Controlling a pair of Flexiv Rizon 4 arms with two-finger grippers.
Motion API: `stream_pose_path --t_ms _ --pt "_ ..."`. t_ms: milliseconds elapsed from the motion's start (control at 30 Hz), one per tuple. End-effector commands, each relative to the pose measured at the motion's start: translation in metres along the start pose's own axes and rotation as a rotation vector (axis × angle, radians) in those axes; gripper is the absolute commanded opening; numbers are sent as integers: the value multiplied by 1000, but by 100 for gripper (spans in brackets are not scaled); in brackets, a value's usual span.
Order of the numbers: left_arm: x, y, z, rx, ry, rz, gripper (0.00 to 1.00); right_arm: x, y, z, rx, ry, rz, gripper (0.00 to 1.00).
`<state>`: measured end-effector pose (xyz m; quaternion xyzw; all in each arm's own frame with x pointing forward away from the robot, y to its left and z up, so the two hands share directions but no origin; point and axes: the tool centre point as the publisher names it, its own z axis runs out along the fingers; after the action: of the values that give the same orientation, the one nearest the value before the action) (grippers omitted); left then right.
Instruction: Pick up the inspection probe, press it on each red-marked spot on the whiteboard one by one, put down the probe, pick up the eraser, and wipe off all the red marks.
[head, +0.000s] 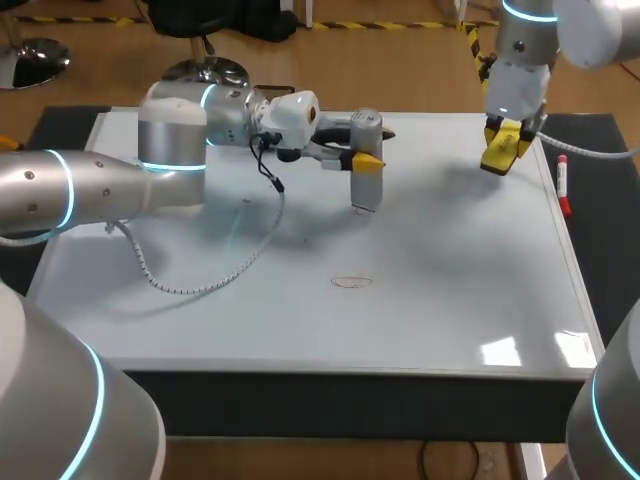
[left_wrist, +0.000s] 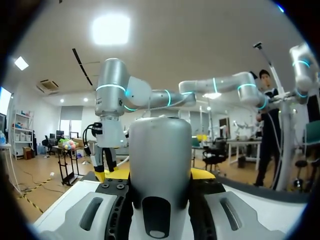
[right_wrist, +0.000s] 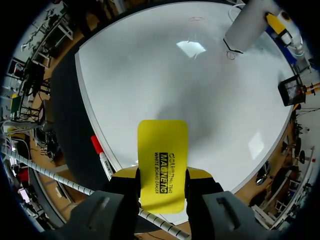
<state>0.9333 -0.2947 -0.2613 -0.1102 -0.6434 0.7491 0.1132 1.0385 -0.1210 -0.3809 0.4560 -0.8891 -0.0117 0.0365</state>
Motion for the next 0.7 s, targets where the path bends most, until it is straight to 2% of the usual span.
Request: stream_pose_path --t_ms 33,267,433,700 --pt "10 -16 -7 -22 -28 2 0 0 -1 -1 1 4 -1 0" --pt "14 -35 -40 -20 -90 5 0 0 -1 -1 1 4 -1 0" --pt "15 -44 -78 -26 -168 16 0 0 -1 -1 1 4 -1 0" --pt "22 -46 -145 -30 -301 22 0 0 -1 -1 1 4 -1 0"
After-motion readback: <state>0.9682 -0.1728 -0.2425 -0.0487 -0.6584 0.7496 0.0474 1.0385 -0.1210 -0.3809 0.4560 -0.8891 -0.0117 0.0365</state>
